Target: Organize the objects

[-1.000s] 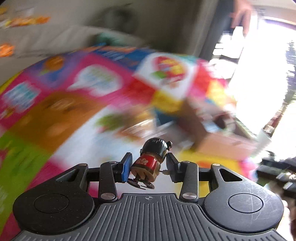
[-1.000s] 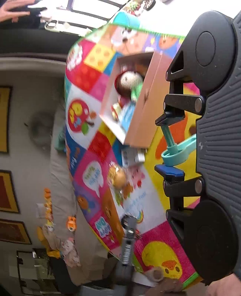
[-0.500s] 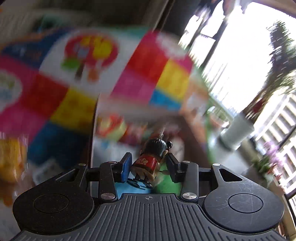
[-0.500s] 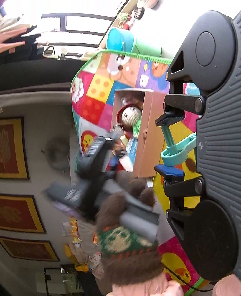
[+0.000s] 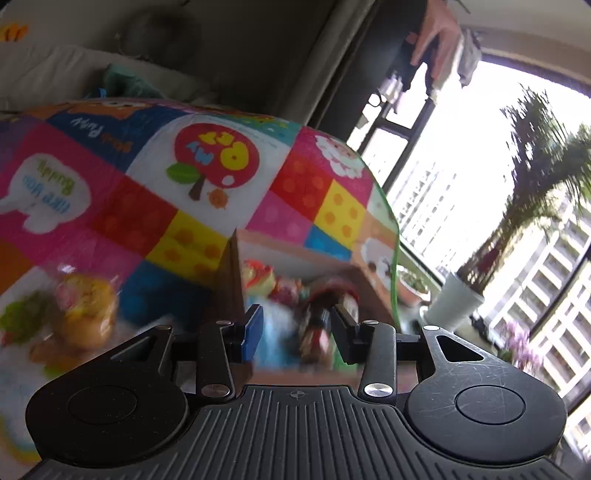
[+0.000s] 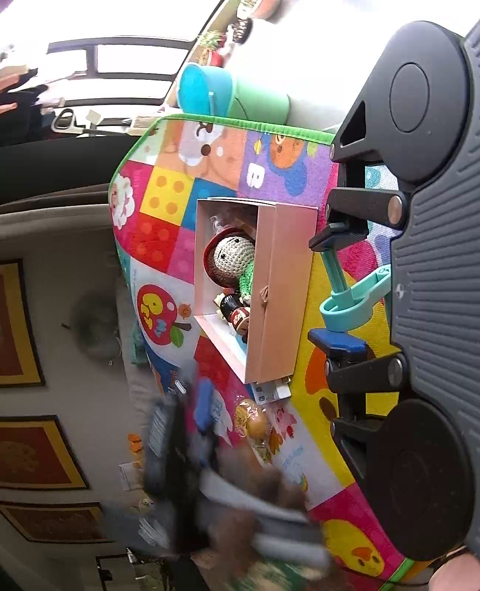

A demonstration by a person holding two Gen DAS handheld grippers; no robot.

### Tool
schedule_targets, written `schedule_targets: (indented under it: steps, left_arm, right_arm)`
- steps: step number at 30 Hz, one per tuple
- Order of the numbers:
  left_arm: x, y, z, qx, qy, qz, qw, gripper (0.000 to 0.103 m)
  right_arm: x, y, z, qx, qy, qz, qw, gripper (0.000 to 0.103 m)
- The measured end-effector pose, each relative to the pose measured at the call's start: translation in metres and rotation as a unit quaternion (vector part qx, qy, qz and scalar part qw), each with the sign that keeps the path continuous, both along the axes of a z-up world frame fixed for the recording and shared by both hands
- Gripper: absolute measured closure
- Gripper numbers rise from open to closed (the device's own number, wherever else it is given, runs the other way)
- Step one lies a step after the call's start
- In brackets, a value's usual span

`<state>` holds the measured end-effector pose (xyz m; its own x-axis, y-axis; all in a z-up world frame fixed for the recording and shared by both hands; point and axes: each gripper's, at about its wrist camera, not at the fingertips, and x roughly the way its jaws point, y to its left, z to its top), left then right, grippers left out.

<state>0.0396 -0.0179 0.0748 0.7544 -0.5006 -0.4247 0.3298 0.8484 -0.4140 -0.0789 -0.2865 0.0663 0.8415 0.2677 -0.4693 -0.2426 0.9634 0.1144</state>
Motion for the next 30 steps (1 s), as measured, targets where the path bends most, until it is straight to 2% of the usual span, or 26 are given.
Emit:
schedule_targets:
  steps: [3,5,9,12,13,15,19,25,30]
  left_arm:
    - [-0.032,0.019,-0.016,0.031,0.003,-0.007,0.9995,0.059]
    - [-0.044,0.034,-0.025,0.036,0.012,0.0,0.9993,0.059]
    - [-0.054,0.068,-0.031,0.012,0.023,0.03,0.9992,0.059]
    - [-0.055,0.087,-0.028,-0.01,0.019,0.05,0.9985,0.059]
    - [-0.056,0.092,-0.028,-0.014,0.02,0.054,0.9983,0.059]
    - [-0.06,0.101,-0.028,-0.017,0.021,0.061,0.9978,0.059]
    - [-0.065,0.118,-0.04,-0.005,0.032,0.076,0.9966,0.059]
    - [-0.055,0.114,-0.06,-0.013,0.07,0.074,0.9947,0.059]
    - [-0.052,0.092,-0.061,0.011,0.078,0.051,0.9955,0.059]
  right_arm:
    - [0.018,-0.002,0.024,0.014,0.001,0.006,1.0,0.058]
    - [0.038,-0.001,0.047,0.022,-0.008,0.01,1.0,0.058]
    - [0.104,0.013,0.103,0.041,-0.027,-0.001,0.999,0.058]
    - [0.153,0.021,0.128,0.052,-0.045,-0.024,0.997,0.057]
    - [0.169,0.024,0.13,0.037,-0.043,-0.037,0.998,0.048]
    - [0.186,0.025,0.124,0.018,-0.03,-0.077,0.996,0.039]
    - [0.168,0.01,0.091,0.021,-0.004,-0.095,0.995,0.037]
    - [0.099,0.013,0.024,-0.03,0.024,-0.08,0.996,0.026]
    - [0.063,0.029,-0.019,-0.001,0.057,-0.051,0.997,0.02]
